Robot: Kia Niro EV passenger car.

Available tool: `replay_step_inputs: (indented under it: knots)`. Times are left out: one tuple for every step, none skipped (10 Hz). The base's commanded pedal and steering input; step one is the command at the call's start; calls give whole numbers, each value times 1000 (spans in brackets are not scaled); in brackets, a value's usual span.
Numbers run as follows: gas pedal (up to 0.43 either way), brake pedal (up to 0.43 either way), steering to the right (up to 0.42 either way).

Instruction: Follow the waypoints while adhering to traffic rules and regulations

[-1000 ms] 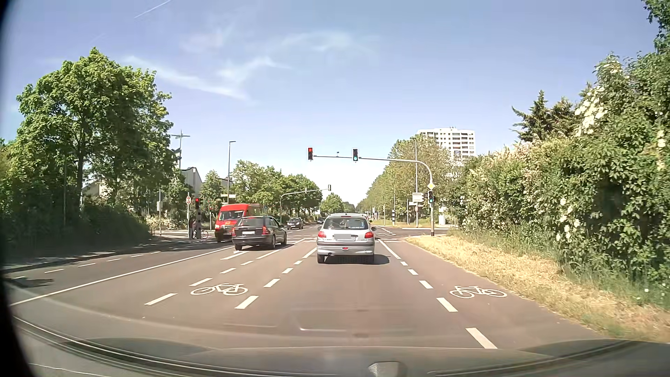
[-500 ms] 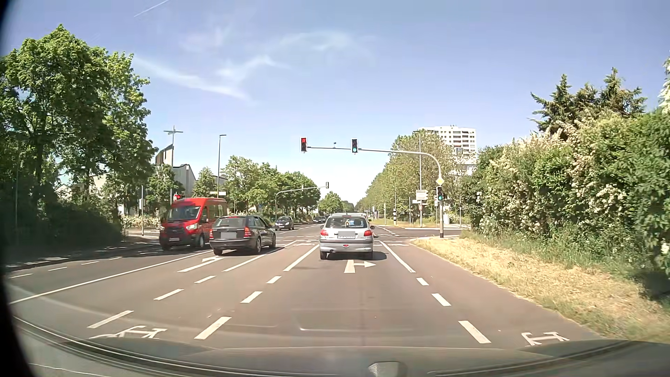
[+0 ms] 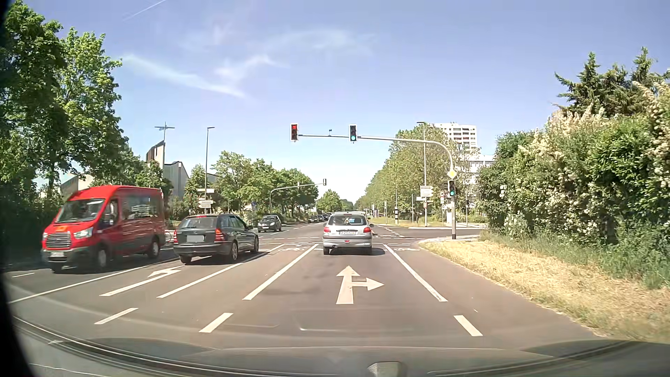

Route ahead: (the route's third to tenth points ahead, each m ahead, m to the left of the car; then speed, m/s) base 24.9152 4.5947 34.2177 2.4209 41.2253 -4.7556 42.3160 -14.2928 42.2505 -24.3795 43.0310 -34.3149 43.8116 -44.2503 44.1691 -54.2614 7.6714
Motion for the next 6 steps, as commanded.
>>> replay_step_inputs:
  knots:
    - [39, 30, 4]
    - [28, 30, 4]
    - [28, 30, 4]
    - [8, 30, 2]
    - [0, 30, 0]
    - [0, 30, -1]
